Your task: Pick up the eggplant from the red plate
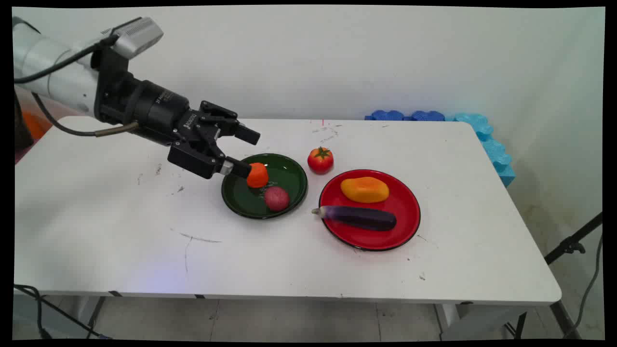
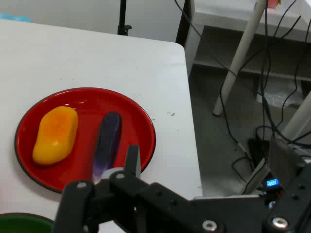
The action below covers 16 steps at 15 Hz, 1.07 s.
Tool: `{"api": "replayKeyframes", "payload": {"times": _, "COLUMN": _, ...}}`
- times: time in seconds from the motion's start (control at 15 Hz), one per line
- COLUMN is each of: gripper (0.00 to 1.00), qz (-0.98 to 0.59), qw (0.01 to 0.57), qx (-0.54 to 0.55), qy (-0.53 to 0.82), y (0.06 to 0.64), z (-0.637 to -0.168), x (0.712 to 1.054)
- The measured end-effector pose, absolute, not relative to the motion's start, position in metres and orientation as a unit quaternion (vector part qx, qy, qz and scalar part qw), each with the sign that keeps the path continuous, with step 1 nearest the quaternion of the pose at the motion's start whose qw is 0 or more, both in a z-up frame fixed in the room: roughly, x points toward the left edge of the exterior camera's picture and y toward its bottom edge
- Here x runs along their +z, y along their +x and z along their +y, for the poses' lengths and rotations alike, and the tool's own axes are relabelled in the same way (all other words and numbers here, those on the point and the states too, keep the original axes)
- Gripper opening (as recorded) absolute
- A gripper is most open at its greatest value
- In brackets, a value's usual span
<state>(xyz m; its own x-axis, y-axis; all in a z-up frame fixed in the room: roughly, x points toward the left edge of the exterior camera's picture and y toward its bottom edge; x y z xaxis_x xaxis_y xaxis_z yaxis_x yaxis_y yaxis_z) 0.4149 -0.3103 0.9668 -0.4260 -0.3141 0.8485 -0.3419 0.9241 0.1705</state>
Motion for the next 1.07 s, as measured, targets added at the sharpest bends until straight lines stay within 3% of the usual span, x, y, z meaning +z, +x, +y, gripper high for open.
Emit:
{"api": "replayKeyframes", "payload": {"times": 0.6, "gripper": 1.00, "qz": -0.855, "qw": 0.476, "qx": 0.036, "qy": 0.203, "y": 0.376, "z": -0.342, "x": 0.968}}
{"api": "replayKeyframes", "payload": {"times": 1.07, "gripper": 1.00, "qz": -0.885, "qw": 0.414, "qx": 0.038, "qy": 0.208, "y": 0.309, "z": -0.377, "x": 0.937}}
